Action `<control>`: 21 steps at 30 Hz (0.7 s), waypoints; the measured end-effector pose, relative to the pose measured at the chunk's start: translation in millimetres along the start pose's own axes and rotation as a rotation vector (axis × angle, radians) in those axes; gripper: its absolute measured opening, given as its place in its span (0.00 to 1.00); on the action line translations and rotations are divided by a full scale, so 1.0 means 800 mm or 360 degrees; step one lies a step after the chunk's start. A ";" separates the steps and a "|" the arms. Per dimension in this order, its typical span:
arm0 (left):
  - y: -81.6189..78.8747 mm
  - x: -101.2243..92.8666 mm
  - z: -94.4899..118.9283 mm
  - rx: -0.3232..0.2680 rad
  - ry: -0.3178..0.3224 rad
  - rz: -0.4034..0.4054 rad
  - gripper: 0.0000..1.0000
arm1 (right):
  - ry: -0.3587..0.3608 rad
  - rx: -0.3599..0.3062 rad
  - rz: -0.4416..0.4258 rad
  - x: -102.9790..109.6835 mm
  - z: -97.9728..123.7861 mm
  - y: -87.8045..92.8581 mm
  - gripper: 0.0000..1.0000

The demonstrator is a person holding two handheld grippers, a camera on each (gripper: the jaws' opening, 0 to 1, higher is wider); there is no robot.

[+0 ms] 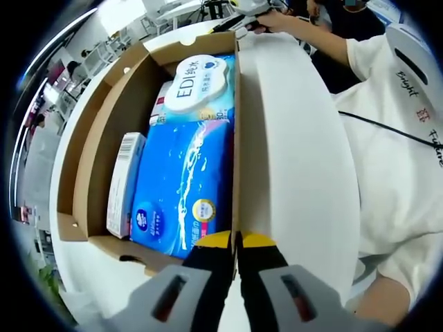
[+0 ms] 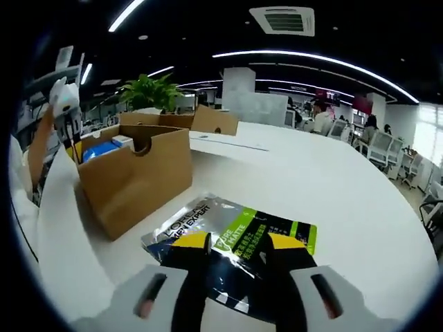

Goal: Operate the shoe box by opening the lid, removing the specified soft item, and placing it in the target area until the item is outside and the box remains undamaged.

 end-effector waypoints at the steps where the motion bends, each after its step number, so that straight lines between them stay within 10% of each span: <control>1: 0.000 0.000 0.000 0.0000 0.0000 0.0002 0.02 | 0.0002 -0.0004 -0.0005 0.000 0.000 0.000 0.34; 21: 0.001 0.000 0.000 0.0011 0.0000 0.0015 0.02 | 0.0008 0.0071 -0.0077 0.009 -0.013 0.009 0.44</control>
Point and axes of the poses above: the point that each gripper's makers call its tool centre point, and the gripper's own axes: z roughly backward along the fingers, x roughly to its left, y roughly out of its underside, the point moved 1 cm from there along z, roughly backward along the fingers, and after that the axes turned 11 degrees about z, right-handed, at the moved point
